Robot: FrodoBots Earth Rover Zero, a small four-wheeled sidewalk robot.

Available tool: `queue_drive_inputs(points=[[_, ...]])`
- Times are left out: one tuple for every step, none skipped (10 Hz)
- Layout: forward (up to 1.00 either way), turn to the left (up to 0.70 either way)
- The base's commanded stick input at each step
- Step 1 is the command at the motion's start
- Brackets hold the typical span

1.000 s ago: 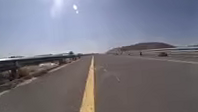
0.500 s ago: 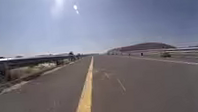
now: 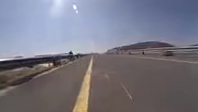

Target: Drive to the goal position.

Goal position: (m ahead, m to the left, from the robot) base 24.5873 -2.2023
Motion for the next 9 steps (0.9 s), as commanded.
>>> queue_drive_inputs(points=[[0.85, 0.00], [0.85, 0.00], [0.85, 0.00], [0.85, 0.00], [0.85, 0.00], [0.85, 0.00], [0.85, 0.00], [0.85, 0.00], [0.85, 0.00]])
